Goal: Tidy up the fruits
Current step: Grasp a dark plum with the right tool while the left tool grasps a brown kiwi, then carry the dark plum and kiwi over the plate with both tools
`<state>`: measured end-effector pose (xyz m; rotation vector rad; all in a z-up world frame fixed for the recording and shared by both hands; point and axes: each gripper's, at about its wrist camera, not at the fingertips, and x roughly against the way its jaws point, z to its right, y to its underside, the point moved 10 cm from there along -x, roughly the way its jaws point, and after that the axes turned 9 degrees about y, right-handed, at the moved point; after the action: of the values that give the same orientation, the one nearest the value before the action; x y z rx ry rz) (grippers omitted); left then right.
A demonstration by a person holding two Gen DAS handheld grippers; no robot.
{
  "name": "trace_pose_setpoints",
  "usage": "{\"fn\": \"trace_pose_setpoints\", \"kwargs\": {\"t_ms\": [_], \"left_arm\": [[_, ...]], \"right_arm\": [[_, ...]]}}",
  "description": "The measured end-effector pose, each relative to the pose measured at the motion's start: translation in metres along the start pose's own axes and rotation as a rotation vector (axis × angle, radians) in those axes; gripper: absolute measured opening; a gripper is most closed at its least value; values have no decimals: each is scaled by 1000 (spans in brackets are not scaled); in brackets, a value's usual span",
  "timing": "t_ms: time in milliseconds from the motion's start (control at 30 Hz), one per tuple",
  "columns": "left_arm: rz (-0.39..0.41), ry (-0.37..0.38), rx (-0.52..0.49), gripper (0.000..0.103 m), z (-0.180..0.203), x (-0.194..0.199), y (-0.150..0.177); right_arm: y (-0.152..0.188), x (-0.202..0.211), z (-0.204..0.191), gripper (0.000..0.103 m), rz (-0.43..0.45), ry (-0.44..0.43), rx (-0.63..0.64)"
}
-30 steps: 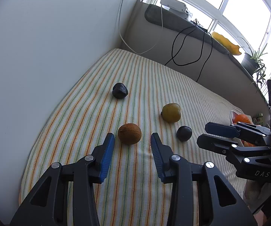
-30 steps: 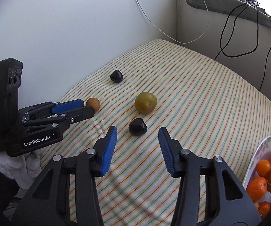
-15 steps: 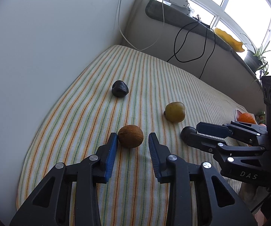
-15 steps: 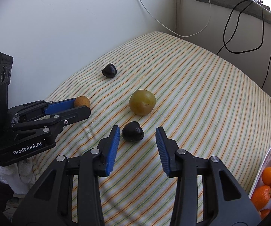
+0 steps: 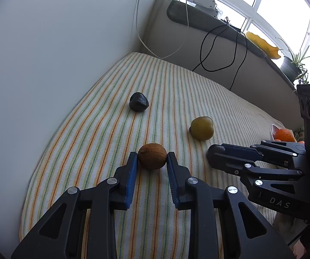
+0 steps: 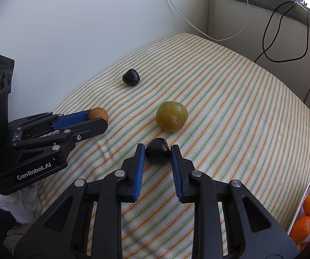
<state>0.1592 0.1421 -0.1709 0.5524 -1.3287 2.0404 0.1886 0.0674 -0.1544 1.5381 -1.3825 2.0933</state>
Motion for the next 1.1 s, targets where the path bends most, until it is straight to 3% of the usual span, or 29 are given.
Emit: {"fn": "trace_pose_setpoints", "kwargs": {"t_ms": [333,700,1100], "left_arm": [[28,19,-9,25,11,11,-2],[53,114,-91,25,76,26,-6],[37,198,-171,25,143,17,-4]], "right_arm": [[5,22,6,24,42,-5,-27],[28,79,40,24,124,29,-78],[51,131,88,24,185,90,-163]]}}
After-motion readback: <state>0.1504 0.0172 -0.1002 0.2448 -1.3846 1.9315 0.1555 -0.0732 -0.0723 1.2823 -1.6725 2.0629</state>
